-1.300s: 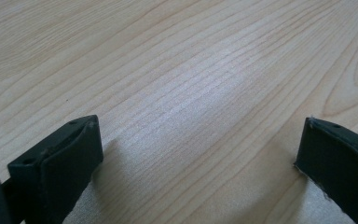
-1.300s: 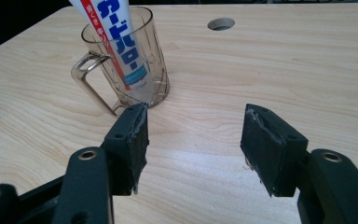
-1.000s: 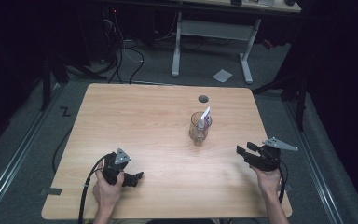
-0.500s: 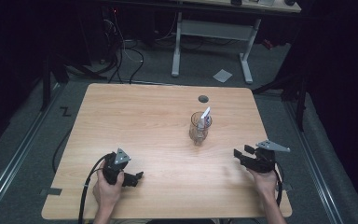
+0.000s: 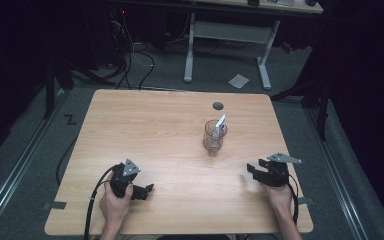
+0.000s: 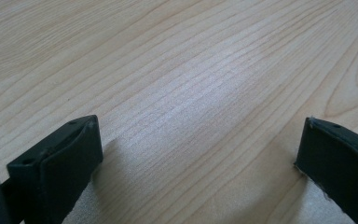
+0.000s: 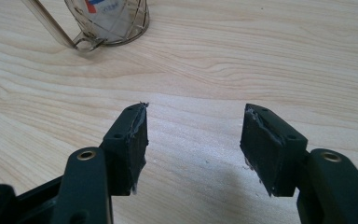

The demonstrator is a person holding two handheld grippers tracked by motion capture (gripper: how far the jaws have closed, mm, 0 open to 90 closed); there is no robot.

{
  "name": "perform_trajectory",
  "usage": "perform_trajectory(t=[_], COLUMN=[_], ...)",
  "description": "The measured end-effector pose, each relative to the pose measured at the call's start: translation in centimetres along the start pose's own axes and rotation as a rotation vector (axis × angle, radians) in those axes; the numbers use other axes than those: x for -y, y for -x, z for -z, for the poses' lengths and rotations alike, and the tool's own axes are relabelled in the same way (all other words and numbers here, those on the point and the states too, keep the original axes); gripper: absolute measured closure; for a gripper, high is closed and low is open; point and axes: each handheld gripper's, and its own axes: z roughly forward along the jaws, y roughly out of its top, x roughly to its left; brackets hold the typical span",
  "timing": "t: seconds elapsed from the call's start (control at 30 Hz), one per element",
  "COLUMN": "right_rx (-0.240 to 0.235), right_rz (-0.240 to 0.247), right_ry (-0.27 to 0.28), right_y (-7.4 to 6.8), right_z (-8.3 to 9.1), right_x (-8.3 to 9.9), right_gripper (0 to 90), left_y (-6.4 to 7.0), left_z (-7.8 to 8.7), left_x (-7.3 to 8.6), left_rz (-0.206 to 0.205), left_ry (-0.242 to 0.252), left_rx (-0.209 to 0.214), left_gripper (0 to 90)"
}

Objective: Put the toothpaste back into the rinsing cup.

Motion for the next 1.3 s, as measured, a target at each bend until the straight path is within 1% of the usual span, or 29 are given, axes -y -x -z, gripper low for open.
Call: perform_trajectory(t=[0.27,0.4,0.53,0.63,0.73,0.77,0.8,1.3], right_rx=[0.028,0.029,0.044,0.039,0.057,0.045,0.044,0.052], right_rz=[0.056,0.060,0.077,0.078,0.107,0.104,0.097,0.093], right_ry=[-0.033,-0.040,-0.055,-0.067,-0.088,-0.084,-0.069,-0.067], right_y=[-0.7,-0.9,-1.2,-1.4,-1.7,-1.7,-1.7,-1.7], right_z=[-0.9,-1.0,-1.3,-1.4,-1.8,-2.0,-2.0,-1.9], right_x=[0.1,0.1,0.2,0.3,0.6,0.7,0.9,1.0], right_gripper=[40.6,40.3,39.7,38.3,37.5,36.7,36.8,36.6], left_y=[0.0,0.0,0.0,0.0,0.0,0.0,0.0,0.0], left_z=[0.0,0.0,0.0,0.0,0.0,0.0,0.0,0.0], left_x=[0.0,0.0,0.0,0.0,0.0,0.0,0.0,0.0], left_rz=[0.000,-0.001,-0.001,0.000,-0.001,-0.003,-0.003,-0.002], left_ry=[0.000,0.000,0.000,0.001,0.001,0.001,0.001,0.002], left_rx=[0.000,0.000,0.000,0.000,0.000,0.001,0.001,0.000], left_gripper=[0.4,0.4,0.5,0.5,0.5,0.6,0.6,0.6])
